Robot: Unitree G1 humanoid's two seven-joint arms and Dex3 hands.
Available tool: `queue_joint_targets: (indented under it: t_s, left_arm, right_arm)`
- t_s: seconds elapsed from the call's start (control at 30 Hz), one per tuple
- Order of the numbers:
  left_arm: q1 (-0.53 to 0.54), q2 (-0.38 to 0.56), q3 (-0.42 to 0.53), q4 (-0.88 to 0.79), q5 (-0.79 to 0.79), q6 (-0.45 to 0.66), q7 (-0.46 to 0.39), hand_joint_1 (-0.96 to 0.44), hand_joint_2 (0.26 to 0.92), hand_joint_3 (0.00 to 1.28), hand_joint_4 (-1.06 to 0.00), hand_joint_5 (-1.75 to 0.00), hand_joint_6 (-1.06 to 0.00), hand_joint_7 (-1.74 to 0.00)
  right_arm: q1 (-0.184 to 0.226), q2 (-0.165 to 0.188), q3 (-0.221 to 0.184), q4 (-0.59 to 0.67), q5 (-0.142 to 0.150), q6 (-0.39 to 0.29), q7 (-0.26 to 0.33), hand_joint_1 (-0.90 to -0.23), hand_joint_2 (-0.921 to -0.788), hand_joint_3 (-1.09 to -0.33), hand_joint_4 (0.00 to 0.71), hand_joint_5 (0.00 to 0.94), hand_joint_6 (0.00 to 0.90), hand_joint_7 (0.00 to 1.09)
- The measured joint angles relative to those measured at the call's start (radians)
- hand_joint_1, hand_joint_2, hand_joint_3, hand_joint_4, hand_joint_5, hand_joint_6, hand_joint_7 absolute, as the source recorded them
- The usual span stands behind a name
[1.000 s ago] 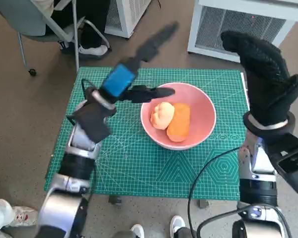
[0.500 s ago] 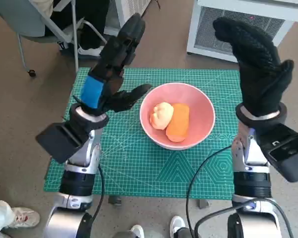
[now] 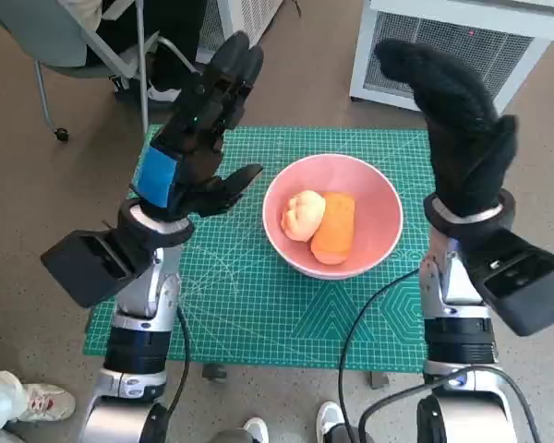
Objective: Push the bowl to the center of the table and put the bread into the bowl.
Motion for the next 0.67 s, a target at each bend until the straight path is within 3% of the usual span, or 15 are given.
queue_joint_targets:
  t_s: [0.67]
  left_arm:
    - [0.005,0.000,0.007,-0.025,-0.010,0.010,-0.020,-0.58,0.921,0.28,-0.13,0.00,-0.25,-0.07]
  right_arm:
    - [0.000,-0.004,0.003,-0.011,-0.001,0.011,-0.008,-0.519,-0.921,-0.754,0.206,0.127,-0.001,0.62]
